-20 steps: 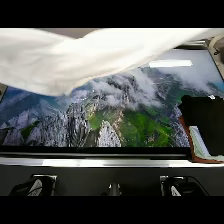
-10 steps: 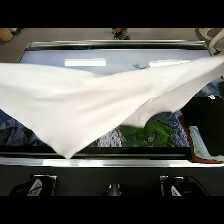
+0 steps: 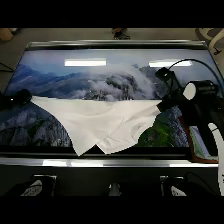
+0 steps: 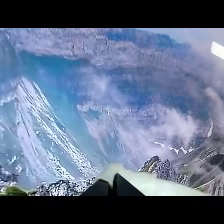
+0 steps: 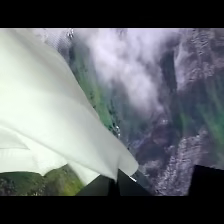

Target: Fold the shirts.

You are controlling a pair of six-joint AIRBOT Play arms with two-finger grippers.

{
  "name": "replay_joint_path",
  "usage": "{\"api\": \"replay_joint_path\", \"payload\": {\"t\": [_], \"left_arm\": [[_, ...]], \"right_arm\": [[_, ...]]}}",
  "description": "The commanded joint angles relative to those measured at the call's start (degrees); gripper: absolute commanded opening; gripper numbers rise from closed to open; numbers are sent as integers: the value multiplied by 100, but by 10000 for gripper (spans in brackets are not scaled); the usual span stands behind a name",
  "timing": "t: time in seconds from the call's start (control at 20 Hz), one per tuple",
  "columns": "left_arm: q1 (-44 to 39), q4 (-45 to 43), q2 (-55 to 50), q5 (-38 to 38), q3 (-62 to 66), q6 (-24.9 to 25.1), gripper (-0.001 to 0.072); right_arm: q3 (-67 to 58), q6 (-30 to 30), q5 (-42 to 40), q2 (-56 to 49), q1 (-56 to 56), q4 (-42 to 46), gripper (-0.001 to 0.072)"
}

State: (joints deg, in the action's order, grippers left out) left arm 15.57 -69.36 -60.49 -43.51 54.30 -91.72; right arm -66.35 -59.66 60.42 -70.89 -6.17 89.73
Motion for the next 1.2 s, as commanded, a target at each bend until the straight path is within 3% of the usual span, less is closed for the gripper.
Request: {"api": "replay_joint_path", "payload": {"t": [0.0,0.05,0.1,0.15,0.2,0.35,0.45,0.6,0.7,0.9,1.15], "left_arm": [[-249,192,-1231,-155,225,260,34],[-267,192,-1458,-590,503,262,75],[-278,188,-1622,-1126,782,269,305],[-264,170,-1709,-1650,1010,334,657],[-229,7,-1733,-2221,1207,511,720],[-125,-935,-1628,-3812,1397,280,720],[-179,-811,-1226,-4175,981,258,720],[-603,76,-179,-3753,-409,101,710],[-1075,496,374,-3305,-1475,-70,587],[-2006,1307,625,-2669,-2938,-437,589],[-2743,1532,625,-1443,-3279,-651,589]], "right_arm": [[326,-295,-492,-848,-4,-304,19],[326,-295,-328,-879,-4,-411,19],[321,-291,-129,-863,-4,-501,19],[321,-282,-17,-855,-4,-509,19],[321,-208,83,-852,-4,-507,19],[321,20,229,-852,-4,-505,19],[321,17,282,-852,-4,-509,19],[328,17,284,-852,-4,-509,19],[337,17,293,-852,-4,-511,20],[339,17,367,-852,-4,-516,20],[339,15,442,-852,-4,-535,20]]}}
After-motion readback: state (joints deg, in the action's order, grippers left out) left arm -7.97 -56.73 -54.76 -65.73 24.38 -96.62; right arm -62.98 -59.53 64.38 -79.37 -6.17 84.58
